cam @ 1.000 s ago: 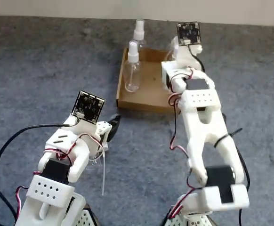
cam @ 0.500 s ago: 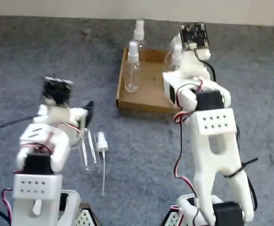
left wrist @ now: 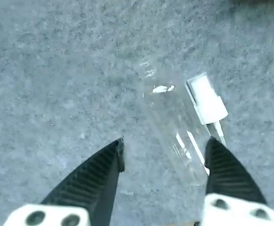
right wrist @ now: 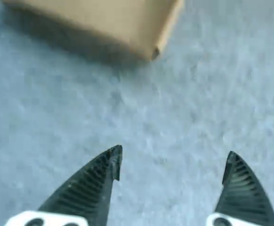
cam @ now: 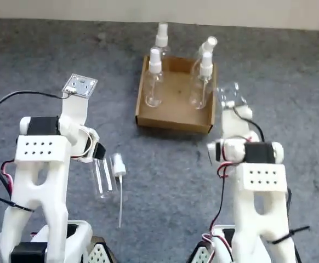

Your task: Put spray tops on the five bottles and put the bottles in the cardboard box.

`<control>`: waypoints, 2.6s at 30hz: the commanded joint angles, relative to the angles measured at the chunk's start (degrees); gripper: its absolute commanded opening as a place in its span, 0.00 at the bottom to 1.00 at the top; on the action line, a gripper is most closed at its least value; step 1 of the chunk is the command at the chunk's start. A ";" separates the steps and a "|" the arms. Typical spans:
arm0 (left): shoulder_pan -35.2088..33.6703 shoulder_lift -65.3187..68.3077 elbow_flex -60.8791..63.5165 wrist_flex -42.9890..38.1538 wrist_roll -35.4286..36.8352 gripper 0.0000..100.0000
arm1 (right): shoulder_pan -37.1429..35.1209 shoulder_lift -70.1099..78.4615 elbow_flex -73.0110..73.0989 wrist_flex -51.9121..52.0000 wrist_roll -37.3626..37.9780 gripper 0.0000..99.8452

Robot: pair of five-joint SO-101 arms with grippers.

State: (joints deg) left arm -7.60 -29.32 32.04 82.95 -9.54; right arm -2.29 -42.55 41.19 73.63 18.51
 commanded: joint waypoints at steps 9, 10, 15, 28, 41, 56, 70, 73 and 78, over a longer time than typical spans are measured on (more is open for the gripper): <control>-0.13 0.57 11.38 -7.65 -0.62 0.27 | 2.77 -9.71 15.78 -0.13 3.69 0.28; -0.13 0.57 12.70 -8.88 -0.62 0.27 | 2.77 -10.68 17.10 -0.13 3.69 0.28; 0.57 0.57 18.59 -15.91 -0.62 0.27 | 2.77 -16.13 23.34 -0.13 3.69 0.28; 2.24 -0.13 24.04 -23.30 -0.35 0.07 | 3.12 -23.69 25.89 0.48 3.69 0.28; 12.18 0.22 2.59 -7.38 7.74 0.02 | 3.12 -23.52 25.63 1.01 3.69 0.28; -8.22 1.71 -2.86 -7.30 -18.02 0.26 | 2.86 -23.60 25.45 3.21 3.96 0.28; -5.23 16.48 -4.70 -8.18 -18.99 0.26 | 2.95 -23.69 25.45 3.21 3.87 0.28; -4.35 13.93 -6.90 -7.03 -17.93 0.26 | 2.86 -23.69 25.45 3.21 3.78 0.28; 1.63 12.97 -4.26 -5.10 -17.67 0.26 | 2.77 -23.69 25.45 3.21 3.78 0.28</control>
State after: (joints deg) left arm -9.63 -14.11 28.00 77.32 -27.91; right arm 0.26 -65.49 67.38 76.53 22.02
